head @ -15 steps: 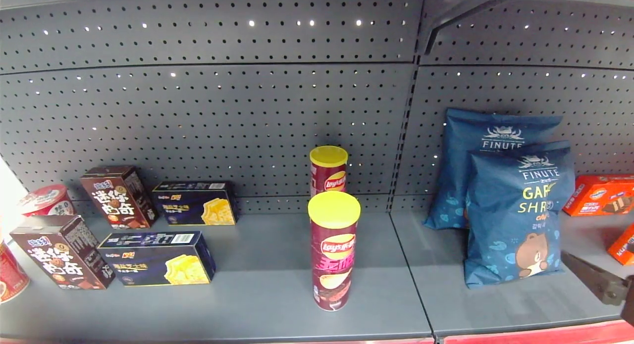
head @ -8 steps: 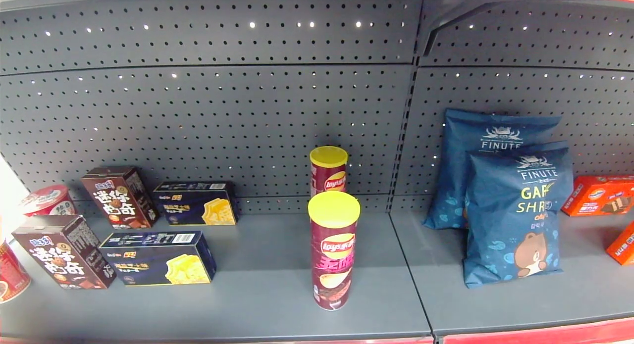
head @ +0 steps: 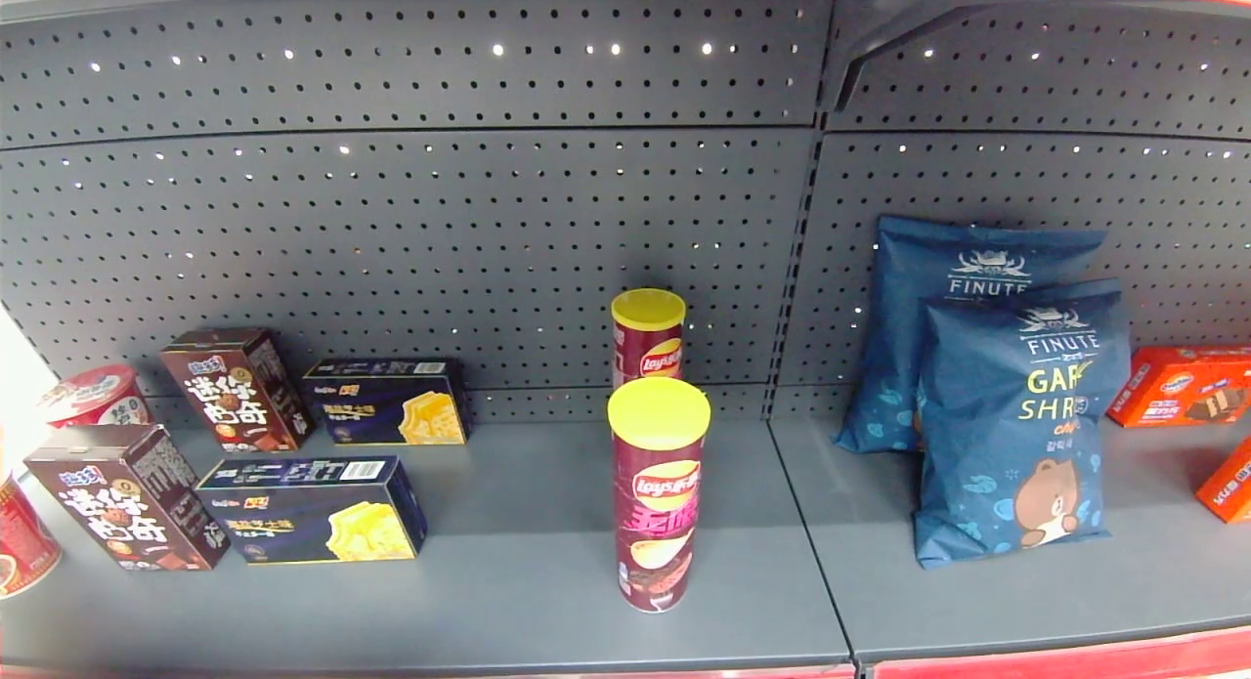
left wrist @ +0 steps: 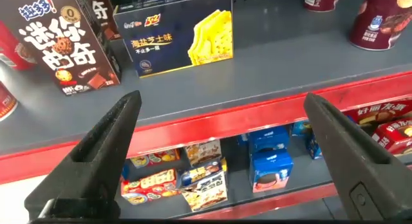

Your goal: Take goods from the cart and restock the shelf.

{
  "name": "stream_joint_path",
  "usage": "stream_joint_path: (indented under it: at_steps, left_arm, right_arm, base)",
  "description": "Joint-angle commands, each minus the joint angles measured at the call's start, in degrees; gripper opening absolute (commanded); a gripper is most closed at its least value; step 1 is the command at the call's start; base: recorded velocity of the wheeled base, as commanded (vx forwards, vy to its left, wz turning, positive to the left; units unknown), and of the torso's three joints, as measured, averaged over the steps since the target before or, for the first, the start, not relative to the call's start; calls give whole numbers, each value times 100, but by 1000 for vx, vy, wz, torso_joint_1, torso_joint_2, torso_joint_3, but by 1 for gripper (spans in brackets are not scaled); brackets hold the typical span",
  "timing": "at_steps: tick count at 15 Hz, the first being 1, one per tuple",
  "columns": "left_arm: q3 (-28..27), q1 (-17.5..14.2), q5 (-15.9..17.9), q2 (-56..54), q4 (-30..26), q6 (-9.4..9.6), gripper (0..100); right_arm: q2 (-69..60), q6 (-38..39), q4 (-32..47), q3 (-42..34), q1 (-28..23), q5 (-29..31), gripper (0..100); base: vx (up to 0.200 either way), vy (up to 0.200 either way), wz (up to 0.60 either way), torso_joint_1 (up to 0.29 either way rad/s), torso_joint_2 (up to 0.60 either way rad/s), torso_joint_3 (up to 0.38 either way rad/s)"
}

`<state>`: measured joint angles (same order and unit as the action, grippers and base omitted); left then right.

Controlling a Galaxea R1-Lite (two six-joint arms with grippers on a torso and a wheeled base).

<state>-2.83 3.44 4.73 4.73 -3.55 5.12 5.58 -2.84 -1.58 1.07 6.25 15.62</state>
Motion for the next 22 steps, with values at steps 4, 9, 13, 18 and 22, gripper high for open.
stream_joint_path:
  at_steps: [4,9,13,18,22]
  left_arm:
    - [-7,-1,19,28,-6,-2,100]
    - [-7,-1,10,28,-6,-2,100]
    - [-7,-1,19,19,-6,-2,100]
    - [10,-1,547,28,3,33,100]
    - [10,-1,538,19,3,42,100]
  right_arm:
    - [-31,-173,9,-2,-1,-59,100]
    - [-31,-199,0,-2,-1,-164,100]
    - [-31,-182,9,-2,-1,-191,100]
    - [-31,-182,9,-2,-1,-199,100]
    - [-31,-182,9,-2,-1,-199,100]
  base:
    - [0,0,0,0,0,0]
    - [0,0,120,0,0,0]
    - [0,0,0,0,0,0]
    - [0,0,0,0,0,0]
    - [0,0,0,0,0,0]
